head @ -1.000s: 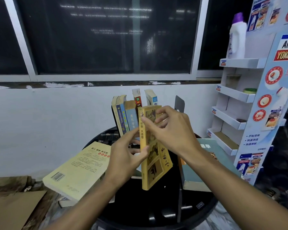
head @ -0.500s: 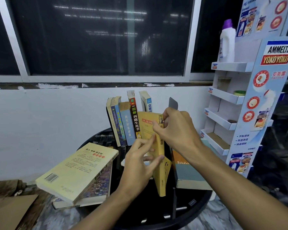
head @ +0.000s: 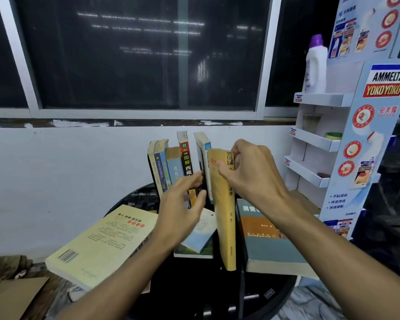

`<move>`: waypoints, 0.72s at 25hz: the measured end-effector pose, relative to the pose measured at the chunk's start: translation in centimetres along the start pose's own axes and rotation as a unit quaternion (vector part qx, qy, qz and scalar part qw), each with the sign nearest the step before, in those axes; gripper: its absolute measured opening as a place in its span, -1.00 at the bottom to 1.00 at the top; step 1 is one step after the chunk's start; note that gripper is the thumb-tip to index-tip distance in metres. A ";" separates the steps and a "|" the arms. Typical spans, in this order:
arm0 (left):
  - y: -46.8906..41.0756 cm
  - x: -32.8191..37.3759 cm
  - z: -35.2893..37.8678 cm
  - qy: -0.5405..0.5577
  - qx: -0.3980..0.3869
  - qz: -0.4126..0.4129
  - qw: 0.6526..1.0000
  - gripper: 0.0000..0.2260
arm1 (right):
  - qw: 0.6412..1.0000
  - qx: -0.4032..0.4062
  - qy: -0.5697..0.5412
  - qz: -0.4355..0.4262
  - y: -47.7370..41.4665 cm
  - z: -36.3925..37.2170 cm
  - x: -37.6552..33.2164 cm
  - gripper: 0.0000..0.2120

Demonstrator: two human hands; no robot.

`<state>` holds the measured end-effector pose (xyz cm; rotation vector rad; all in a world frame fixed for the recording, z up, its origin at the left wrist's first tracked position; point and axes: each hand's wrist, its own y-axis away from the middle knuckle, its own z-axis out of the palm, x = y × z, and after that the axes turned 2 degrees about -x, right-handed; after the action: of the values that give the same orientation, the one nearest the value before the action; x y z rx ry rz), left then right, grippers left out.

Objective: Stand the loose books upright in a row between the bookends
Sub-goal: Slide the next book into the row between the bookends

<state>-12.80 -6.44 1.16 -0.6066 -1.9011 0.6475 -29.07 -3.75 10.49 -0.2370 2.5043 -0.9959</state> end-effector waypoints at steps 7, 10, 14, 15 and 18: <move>-9.5 -2.4 -2.1 -0.171 -0.052 0.036 0.983 -0.57 | 0.999 0.026 -0.016 -0.009 -2.2 -1.3 -0.2 -0.74; -12.9 -3.4 -2.0 -0.251 -0.085 0.029 0.964 -0.66 | 0.999 0.024 -0.016 -0.018 -3.0 -0.7 -0.5 -0.74; -16.0 -4.5 -1.0 -0.344 -0.127 0.017 0.930 -0.60 | 1.000 0.014 -0.017 -0.021 -3.8 -0.1 -0.4 -0.73; -16.5 -4.8 -0.9 -0.360 -0.137 0.010 0.923 -0.60 | 1.000 0.012 -0.018 -0.020 -4.1 0.2 -0.4 -0.73; -17.1 -5.8 -0.8 -0.381 -0.146 -0.017 0.913 -0.69 | 1.000 0.014 -0.012 -0.019 -4.7 0.8 -0.3 -0.74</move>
<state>-12.03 -22.62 9.20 -0.5443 -2.7709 0.6310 -28.47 -7.62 13.30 -0.2883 2.4699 -1.0373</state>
